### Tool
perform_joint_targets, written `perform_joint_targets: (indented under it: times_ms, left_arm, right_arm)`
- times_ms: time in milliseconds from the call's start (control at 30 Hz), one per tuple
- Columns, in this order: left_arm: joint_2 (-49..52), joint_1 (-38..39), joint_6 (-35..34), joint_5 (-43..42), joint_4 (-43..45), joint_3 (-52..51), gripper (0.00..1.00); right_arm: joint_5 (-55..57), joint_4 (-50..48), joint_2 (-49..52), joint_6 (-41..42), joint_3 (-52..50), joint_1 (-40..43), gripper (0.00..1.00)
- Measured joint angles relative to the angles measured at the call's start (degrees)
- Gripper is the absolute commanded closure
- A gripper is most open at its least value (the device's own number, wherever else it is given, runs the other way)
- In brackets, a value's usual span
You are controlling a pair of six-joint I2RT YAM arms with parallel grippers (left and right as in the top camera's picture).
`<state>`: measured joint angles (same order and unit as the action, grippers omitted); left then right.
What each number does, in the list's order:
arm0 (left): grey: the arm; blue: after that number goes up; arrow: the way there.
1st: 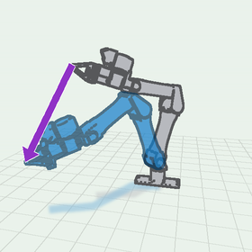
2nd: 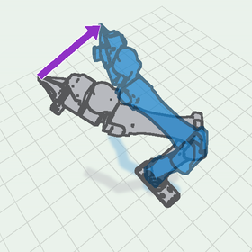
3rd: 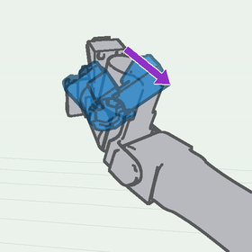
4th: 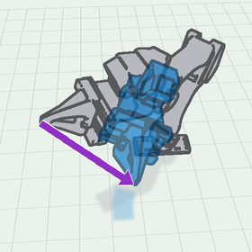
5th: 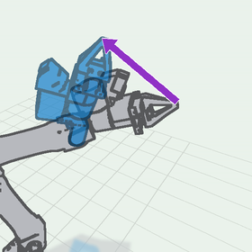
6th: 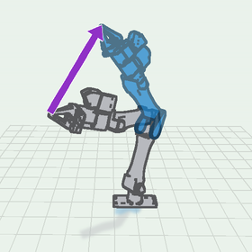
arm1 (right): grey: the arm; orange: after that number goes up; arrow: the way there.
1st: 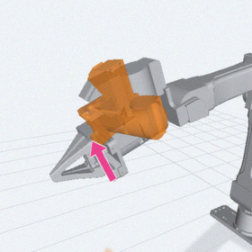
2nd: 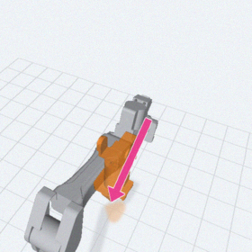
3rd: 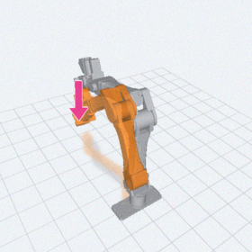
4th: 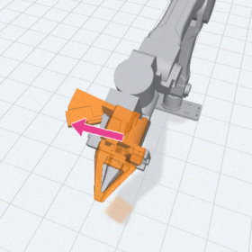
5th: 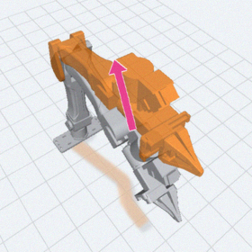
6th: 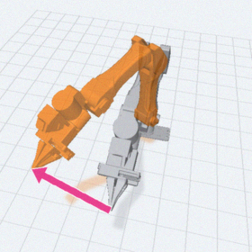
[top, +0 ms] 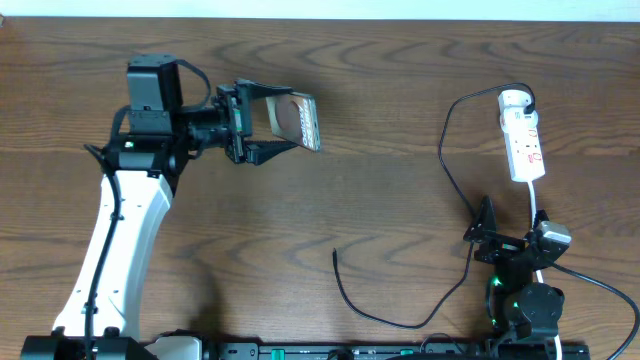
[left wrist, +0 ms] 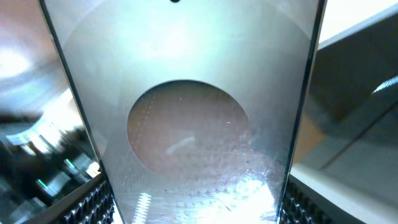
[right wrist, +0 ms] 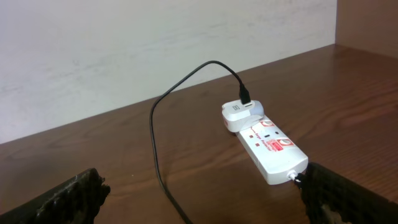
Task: Plug charger to phone and switch on socket
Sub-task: 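Lift the phone with the left gripper and turn it upright toward center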
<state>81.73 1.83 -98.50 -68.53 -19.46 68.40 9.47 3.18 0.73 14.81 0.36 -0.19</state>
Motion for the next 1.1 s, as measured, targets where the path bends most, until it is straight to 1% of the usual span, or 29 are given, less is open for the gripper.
perform_joint_targets:
  times_ms: [100,167,300,467,967,1033,1100]
  left_arm:
    - [0.0,-1.3,-7.8,-1.4,0.0,0.0,0.93]
    - [0.0,-1.9,-11.8,-1.9,0.0,0.0,0.93]
    - [0.0,-3.3,-17.1,-2.0,0.0,0.0,0.93]
    - [0.0,-5.0,-17.4,-2.3,0.0,0.0,0.93]
    - [0.0,-5.1,-17.4,-2.8,0.0,0.0,0.93]
    - [0.0,-5.1,-16.6,-1.6,0.0,0.0,0.93]
    - [0.0,-5.1,-14.1,0.4,-0.1,0.0,0.93]
  right_arm:
    - [0.0,0.0,0.0,0.0,0.0,0.0,0.01]
    - [0.0,0.0,0.0,0.0,0.0,0.0,0.01]
    - [0.0,0.0,0.0,0.0,0.0,0.0,0.01]
    - [0.0,0.0,0.0,0.0,0.0,0.0,0.01]
    - [0.0,0.0,0.0,0.0,0.0,0.0,0.01]
    - [0.0,0.0,0.0,0.0,0.0,0.0,0.01]
    - [0.0,0.0,0.0,0.0,0.0,0.0,0.01]
